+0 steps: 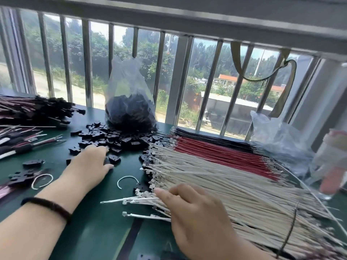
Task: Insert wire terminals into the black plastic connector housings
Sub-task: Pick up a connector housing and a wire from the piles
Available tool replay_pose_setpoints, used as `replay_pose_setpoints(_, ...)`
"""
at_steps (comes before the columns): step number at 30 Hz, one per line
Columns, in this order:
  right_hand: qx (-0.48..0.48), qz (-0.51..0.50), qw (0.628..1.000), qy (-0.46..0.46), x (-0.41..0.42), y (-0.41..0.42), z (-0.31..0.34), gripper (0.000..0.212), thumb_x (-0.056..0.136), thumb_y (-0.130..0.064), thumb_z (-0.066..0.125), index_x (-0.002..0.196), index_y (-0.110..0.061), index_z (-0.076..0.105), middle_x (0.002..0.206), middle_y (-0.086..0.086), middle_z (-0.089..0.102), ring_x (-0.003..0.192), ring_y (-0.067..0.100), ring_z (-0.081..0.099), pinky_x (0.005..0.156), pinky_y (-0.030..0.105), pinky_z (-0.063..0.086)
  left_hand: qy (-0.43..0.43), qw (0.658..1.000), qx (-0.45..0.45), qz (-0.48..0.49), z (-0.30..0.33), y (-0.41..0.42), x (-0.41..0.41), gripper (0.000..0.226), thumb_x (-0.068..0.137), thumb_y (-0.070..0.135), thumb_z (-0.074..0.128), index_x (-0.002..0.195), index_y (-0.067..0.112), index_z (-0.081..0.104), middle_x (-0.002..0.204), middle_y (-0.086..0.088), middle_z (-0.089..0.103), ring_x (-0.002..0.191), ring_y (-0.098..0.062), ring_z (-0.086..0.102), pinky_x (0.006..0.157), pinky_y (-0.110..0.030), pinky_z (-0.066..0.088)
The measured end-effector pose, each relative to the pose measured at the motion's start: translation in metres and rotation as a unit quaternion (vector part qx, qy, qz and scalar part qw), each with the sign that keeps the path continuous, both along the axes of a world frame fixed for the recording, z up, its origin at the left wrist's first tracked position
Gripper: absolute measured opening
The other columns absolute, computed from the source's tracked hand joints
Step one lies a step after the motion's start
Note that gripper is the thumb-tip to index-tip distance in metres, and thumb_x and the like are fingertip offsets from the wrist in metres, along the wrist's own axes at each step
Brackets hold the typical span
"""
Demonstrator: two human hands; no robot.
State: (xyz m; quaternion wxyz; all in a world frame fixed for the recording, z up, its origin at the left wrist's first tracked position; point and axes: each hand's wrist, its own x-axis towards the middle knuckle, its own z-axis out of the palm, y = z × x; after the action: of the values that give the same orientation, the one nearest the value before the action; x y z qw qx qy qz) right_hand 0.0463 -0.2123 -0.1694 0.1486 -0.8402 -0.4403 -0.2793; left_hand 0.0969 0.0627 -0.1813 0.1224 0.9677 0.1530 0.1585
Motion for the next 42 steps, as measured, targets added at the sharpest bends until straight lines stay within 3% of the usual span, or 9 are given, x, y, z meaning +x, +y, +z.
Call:
replay_pose_setpoints(5,0.001,-0.039,0.999,-0.019,-0.001,-0.005,0.004,0.026,0.088,-0.048,0.054,0.075,-0.033,0.070,0.069,-0.016,0.059,0.060,0.006,0.055,0.045,0.022,0.045,-0.095,0.983,-0.154,-0.022,0.014,-0.006,-0.037,0.012,0.071,0.010,0.076,0.068,0.014,0.065,0.072,-0.005,0.068,0.074,-0.022,0.063,0.066,-0.031,0.046)
replay_pose_setpoints(9,-0.002,-0.024,1.000,-0.009,-0.001,-0.002,0.002,0.023,0.091,-0.031,0.053,0.074,-0.021,0.064,0.071,-0.009,0.060,0.053,0.010,0.053,0.041,0.028,0.046,-0.105,0.947,-0.290,-0.087,0.005,-0.026,-0.083,0.045,0.072,0.002,0.076,0.080,0.046,0.067,0.075,0.012,0.071,0.070,-0.006,0.066,0.062,-0.027,0.054)
replay_pose_setpoints(13,0.021,-0.007,1.000,0.011,-0.003,-0.002,0.003,0.011,0.085,-0.014,0.066,0.092,-0.022,0.068,0.076,-0.006,0.064,0.053,0.015,0.057,0.040,0.030,0.048,-0.158,0.932,-0.292,-0.147,-0.004,-0.056,-0.116,0.050,0.075,-0.001,0.072,0.090,0.046,0.064,0.088,0.022,0.070,0.079,0.004,0.066,0.075,-0.010,0.050)
replay_pose_setpoints(17,0.027,0.008,0.999,0.039,-0.004,-0.005,0.002,0.031,0.082,-0.009,0.063,0.105,-0.029,0.067,0.081,-0.011,0.063,0.061,0.013,0.058,0.047,0.028,0.047,-0.153,0.916,-0.330,-0.171,-0.009,-0.079,-0.125,0.045,0.076,0.001,0.071,0.089,0.043,0.069,0.089,0.010,0.072,0.081,-0.019,0.068,0.081,-0.039,0.055)
replay_pose_setpoints(22,0.032,0.023,0.996,0.085,-0.007,-0.006,0.001,0.021,0.090,-0.030,0.048,0.099,-0.032,0.067,0.083,-0.015,0.062,0.066,0.007,0.057,0.053,0.029,0.049,-0.170,0.910,-0.333,-0.181,-0.012,-0.088,-0.124,0.047,0.078,0.002,0.070,0.092,0.046,0.069,0.091,0.020,0.070,0.088,0.000,0.065,0.082,-0.023,0.050)
replay_pose_setpoints(28,0.024,0.022,0.996,0.084,-0.006,-0.003,0.001,0.023,0.090,-0.039,0.047,0.095,-0.034,0.069,0.080,-0.016,0.063,0.066,0.006,0.060,0.051,0.029,0.050,-0.161,0.902,-0.366,-0.165,-0.014,-0.089,-0.123,0.024,0.074,0.011,0.070,0.081,0.032,0.060,0.082,0.005,0.071,0.076,-0.018,0.069,0.080,-0.044,0.055)
replay_pose_setpoints(32,0.008,0.011,0.997,0.078,-0.006,-0.002,0.001,0.019,0.089,-0.037,0.051,0.095,-0.035,0.069,0.079,-0.016,0.062,0.064,0.005,0.058,0.049,0.026,0.049,-0.175,0.847,-0.487,-0.124,-0.016,-0.081,-0.120,0.031,0.069,0.002,0.076,0.061,0.020,0.052,0.079,-0.001,0.075,0.079,-0.016,0.073,0.073,-0.035,0.052)
replay_pose_setpoints(37,0.017,0.012,0.996,0.087,-0.007,-0.002,0.001,0.019,0.088,-0.043,0.052,0.090,-0.036,0.069,0.077,-0.017,0.062,0.064,0.002,0.058,0.051,0.027,0.051,-0.231,0.769,-0.588,-0.095,-0.010,-0.084,-0.116,0.034,0.062,0.012,0.077,0.084,0.038,0.075,0.080,0.004,0.076,0.068,-0.006,0.065,0.059,-0.007,0.050)
replay_pose_setpoints(42,0.045,0.013,0.997,0.069,-0.008,-0.004,0.004,0.021,0.084,-0.049,0.055,0.081,-0.035,0.070,0.074,-0.019,0.061,0.064,0.000,0.056,0.050,0.024,0.049,-0.231,0.708,-0.659,-0.107,-0.005,-0.102,-0.112,0.033,0.052,0.016,0.073,0.084,0.026,0.078,0.068,-0.003,0.071,0.060,-0.012,0.067,0.045,-0.015,0.047)
